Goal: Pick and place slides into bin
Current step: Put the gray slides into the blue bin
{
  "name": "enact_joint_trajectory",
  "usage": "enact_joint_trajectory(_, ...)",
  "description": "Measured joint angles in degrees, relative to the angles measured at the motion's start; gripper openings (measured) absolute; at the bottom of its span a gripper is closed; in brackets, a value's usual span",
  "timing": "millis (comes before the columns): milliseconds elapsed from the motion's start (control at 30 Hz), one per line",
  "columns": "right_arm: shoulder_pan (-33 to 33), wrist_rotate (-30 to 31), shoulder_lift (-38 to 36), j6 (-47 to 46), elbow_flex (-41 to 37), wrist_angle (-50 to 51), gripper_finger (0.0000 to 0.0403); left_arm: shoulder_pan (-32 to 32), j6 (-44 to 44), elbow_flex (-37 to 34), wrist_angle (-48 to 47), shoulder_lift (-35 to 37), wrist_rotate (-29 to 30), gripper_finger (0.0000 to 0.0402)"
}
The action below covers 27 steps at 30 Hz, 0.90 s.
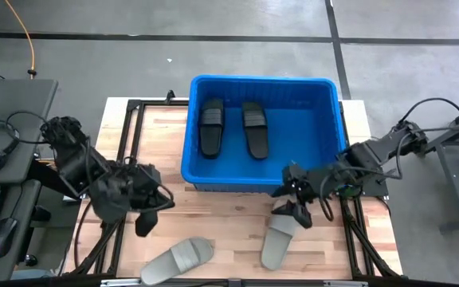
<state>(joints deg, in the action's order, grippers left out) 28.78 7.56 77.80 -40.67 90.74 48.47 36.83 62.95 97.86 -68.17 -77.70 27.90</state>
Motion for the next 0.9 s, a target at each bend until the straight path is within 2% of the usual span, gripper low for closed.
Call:
enact_joint_trajectory(133, 4.58, 1.53, 0.2, -6.43, 0.0, -0.85, 0.0247, 3.6, 4.55, 0.0, 3.85, -2.62, 1.09, 0.0004)
enact_joint_trajectory(533, 16.4, 4.08, 2.6, -15.96, 0.0, -5.01, 0.0247, 14.22, 4.33, -0.02, 12.13, -13.4, 1.08, 0.0)
enact_joint_trajectory(733, 18.34, 4.96, 5.35, -17.09, 0.0, -4.97, 0.0247, 17.84, -0.76, -0.04, 8.69, -19.67, -0.55, 0.0)
enact_joint_trajectory(900, 18.34, 7.06, 7.28, -18.09, 0.0, -5.01, 0.0247, 18.41, -10.38, -0.04, 5.38, -24.97, -2.36, 0.0001)
